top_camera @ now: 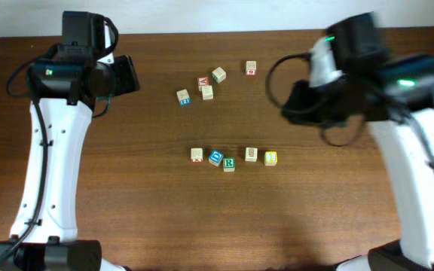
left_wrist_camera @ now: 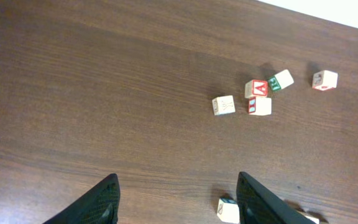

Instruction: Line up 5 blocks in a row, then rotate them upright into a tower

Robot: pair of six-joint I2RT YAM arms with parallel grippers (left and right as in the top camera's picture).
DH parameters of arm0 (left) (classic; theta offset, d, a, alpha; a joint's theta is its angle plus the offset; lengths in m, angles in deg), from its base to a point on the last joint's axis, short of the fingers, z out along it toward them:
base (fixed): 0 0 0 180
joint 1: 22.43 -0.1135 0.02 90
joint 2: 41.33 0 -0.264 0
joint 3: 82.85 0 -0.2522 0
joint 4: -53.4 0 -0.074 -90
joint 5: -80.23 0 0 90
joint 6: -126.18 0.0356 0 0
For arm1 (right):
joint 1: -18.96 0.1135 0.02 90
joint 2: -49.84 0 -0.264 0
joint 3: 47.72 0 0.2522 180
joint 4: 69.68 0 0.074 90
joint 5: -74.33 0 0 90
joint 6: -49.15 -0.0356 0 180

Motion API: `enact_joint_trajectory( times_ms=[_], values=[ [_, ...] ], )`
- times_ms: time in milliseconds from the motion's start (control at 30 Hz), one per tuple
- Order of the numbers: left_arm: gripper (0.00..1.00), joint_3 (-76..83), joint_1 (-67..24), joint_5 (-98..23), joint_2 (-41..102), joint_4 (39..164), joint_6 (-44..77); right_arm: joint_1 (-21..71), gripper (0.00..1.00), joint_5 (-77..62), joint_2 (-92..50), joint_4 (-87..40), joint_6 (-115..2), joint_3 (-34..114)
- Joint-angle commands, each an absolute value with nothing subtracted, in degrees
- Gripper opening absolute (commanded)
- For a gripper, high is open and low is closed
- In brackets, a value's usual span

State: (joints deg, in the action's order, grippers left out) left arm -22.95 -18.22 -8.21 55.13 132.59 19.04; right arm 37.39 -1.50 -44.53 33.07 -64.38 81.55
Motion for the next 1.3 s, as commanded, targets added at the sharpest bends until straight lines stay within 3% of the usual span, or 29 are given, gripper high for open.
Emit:
enact_joint_trajectory(
  times_ms=[0, 167, 367, 533, 1267],
  values=[
    [0.63, -22.6, -18.6, -5.8, 55.5, 132.7, 17.4, 41.3, 0.04, -2.9, -46.3, 29.0, -68.1, 71.7],
    [0.63, -22.6, -19.9, -4.8, 55.5, 132.3, 17.3, 45.8, 0.04, -2.0, -48.6, 19.9, -70.1, 58.6],
    [0.72, -22.6, -19.9, -7.8, 55.5, 131.2, 17.3, 50.2, 0.04, 1.1, -51.2, 8.7, -69.9, 49.9],
    [0.79, -22.6, -19.8, -8.1, 55.5, 131.3, 17.3, 51.3, 0.04, 1.7, -55.5, 7.3, -72.9, 49.1],
    [0.81, -22.6, -19.8, -8.1, 55.5, 131.3, 17.4, 52.3, 0.04, -0.4, -67.5, 2.6, -75.9, 49.1]
  ],
)
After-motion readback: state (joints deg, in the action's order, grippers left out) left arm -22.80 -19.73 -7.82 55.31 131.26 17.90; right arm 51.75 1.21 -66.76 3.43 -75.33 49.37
